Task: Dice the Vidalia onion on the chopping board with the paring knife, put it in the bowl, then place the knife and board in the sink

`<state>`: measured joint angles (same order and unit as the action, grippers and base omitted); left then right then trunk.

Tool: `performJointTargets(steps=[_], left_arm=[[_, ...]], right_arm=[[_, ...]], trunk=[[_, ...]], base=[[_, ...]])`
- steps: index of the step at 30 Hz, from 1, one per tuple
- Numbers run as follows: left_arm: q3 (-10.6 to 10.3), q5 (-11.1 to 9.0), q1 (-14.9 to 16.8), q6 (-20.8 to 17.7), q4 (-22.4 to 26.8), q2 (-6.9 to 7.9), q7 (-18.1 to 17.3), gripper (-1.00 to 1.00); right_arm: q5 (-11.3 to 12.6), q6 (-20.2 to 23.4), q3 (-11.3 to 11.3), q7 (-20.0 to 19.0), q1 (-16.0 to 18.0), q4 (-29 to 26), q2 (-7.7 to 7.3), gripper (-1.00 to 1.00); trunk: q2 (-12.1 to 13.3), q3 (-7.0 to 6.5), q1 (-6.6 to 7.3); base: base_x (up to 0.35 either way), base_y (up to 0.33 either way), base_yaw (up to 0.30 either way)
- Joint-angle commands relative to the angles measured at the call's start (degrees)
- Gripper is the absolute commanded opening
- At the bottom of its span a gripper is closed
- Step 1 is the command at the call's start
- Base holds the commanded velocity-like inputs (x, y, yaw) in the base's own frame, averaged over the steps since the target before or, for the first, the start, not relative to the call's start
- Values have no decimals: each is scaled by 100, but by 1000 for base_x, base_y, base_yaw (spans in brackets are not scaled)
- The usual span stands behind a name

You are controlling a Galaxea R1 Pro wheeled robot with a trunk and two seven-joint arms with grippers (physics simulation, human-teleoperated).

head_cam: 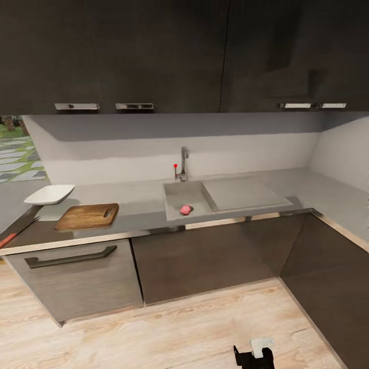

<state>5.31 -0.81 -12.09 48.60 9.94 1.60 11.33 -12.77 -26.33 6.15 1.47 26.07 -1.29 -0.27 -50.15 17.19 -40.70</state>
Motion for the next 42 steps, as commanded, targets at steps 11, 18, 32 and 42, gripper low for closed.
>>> performJointTargets(steps=[11,18,32,42], left_arm=[[24,-9,-3,9,16,-2,-17,100],[23,-15,-3,9,17,-2,-10,100],[23,2,2,-85,54,-111,-7,100],[-71,28,10,-5354,3531,-479,-41,100]], right_arm=[[-59,-13,44,19,4,6,17,100],[-59,-13,44,19,4,6,18,100],[-60,-6,44,18,4,6,11,100],[-59,8,44,19,4,15,11,100]], trunk=[[-4,3,-2],[-4,3,-2],[-4,3,-2],[-4,3,-2]], base=[[114,-304,54],[121,-302,175],[77,-189,30],[3,-6,0]])
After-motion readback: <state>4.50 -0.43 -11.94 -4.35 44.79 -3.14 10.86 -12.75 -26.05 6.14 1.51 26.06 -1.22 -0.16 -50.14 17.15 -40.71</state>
